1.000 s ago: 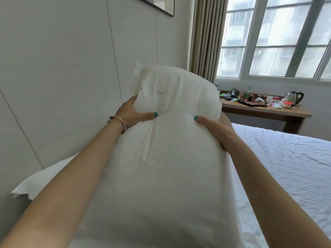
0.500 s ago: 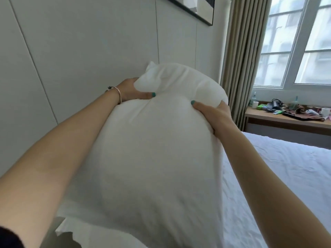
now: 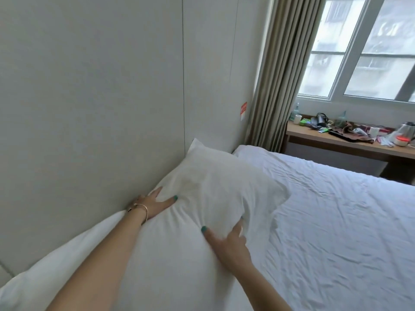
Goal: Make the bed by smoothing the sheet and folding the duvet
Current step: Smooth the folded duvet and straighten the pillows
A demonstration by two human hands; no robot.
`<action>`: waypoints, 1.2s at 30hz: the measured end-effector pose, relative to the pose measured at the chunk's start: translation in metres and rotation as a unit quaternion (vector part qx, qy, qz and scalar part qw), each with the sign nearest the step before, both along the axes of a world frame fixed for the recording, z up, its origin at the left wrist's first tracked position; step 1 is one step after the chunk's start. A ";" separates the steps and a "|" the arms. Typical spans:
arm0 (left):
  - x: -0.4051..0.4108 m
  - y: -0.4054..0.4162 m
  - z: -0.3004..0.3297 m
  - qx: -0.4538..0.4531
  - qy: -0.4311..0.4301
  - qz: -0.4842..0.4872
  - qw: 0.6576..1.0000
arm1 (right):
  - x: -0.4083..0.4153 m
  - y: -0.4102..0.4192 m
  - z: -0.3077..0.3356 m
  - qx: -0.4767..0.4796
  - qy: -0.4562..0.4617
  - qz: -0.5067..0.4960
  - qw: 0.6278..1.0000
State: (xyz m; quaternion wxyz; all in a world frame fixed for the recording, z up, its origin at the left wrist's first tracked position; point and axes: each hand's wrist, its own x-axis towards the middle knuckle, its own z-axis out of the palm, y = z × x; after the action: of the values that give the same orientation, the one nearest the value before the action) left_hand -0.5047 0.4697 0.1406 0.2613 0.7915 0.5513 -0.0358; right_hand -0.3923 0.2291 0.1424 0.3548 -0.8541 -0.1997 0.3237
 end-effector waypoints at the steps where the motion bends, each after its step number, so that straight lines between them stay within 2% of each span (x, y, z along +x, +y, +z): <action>1: 0.000 0.003 0.003 -0.001 0.003 -0.006 1.000 | 0.000 0.004 0.003 -0.011 -0.003 -0.007 1.000; 3: 0.008 0.006 0.011 0.000 0.009 -0.009 1.000 | 0.003 0.015 0.012 -0.041 -0.071 -0.038 0.996; 5: 0.024 0.002 0.023 0.033 -0.005 -0.004 0.999 | 0.017 0.036 0.023 -0.013 -0.185 -0.059 0.981; 8: 0.055 -0.016 0.039 0.055 -0.031 0.022 0.998 | 0.048 0.091 0.043 0.029 -0.292 0.026 0.956; 11: 0.070 -0.024 0.033 0.061 -0.002 0.042 0.997 | 0.086 0.149 0.051 -0.045 -0.323 0.162 0.931; 13: 0.070 -0.016 0.016 0.077 0.009 0.057 0.995 | 0.105 0.174 0.042 -0.099 -0.340 0.211 0.911; 19: 0.067 -0.015 -0.078 0.136 0.050 0.053 0.988 | 0.104 0.176 -0.060 -0.157 -0.425 0.218 0.864; 23: 0.064 -0.016 -0.125 0.118 0.071 0.056 0.989 | 0.097 0.178 -0.109 -0.178 -0.453 0.224 0.844; 26: 0.065 -0.013 -0.125 0.103 0.085 0.056 0.989 | 0.098 0.186 -0.114 -0.168 -0.448 0.237 0.846; 30: 0.057 -0.029 -0.072 0.060 0.054 0.016 0.997 | 0.112 0.179 -0.080 -0.128 -0.383 0.244 0.881; 34: 0.009 -0.107 -0.040 0.123 0.055 -0.007 0.991 | 0.097 0.146 -0.029 -0.075 -0.357 0.247 0.898; 36: -0.010 -0.131 -0.036 0.143 0.047 0.012 0.989 | 0.084 0.115 -0.021 -0.043 -0.373 0.275 0.885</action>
State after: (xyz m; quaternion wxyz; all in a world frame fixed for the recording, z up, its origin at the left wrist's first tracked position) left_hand -0.5148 0.3382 0.1051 0.1198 0.8114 0.5720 0.0090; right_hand -0.3084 0.3439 0.1210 0.1141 -0.8373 -0.5296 0.0741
